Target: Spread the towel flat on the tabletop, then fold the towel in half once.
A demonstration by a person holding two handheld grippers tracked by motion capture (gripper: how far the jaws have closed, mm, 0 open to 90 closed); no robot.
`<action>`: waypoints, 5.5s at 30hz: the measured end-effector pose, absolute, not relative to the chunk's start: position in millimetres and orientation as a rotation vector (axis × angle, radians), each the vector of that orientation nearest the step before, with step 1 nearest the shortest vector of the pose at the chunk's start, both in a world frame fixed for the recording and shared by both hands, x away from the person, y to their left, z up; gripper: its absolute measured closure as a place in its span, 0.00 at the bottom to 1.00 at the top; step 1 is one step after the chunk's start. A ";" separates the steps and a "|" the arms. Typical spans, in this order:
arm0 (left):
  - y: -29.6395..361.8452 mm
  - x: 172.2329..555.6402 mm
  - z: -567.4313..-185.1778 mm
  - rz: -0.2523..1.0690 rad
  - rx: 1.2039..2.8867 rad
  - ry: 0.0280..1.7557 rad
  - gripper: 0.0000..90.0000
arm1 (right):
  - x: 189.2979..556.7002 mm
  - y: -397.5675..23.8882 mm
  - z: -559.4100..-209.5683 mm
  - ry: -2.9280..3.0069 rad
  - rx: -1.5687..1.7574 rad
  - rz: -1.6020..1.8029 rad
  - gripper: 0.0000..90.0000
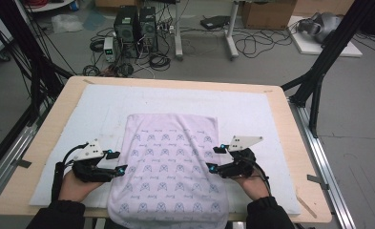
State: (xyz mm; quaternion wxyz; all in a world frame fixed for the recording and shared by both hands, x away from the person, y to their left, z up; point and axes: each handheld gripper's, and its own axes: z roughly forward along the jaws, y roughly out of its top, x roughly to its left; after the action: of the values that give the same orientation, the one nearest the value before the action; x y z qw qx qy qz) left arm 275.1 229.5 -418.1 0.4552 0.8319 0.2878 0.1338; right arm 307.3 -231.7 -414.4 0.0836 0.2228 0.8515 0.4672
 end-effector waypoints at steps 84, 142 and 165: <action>241.7 337.5 -393.0 0.388 2.047 0.801 0.96 | 364.7 -258.6 -378.2 2.555 0.812 1.377 0.95; 227.9 319.1 -427.8 0.290 2.113 0.847 0.97 | 324.6 -232.7 -401.5 2.674 0.682 1.321 0.96; 248.9 216.6 -403.8 0.291 2.083 0.626 0.91 | 245.6 -247.1 -391.7 2.748 0.501 1.471 0.92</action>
State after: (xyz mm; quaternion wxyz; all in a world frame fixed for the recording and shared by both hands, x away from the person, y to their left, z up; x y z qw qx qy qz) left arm 216.6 248.9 -403.8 0.4560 0.8449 0.2538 0.1178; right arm 245.6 -247.1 -391.7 -0.0077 0.1586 0.8704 0.4661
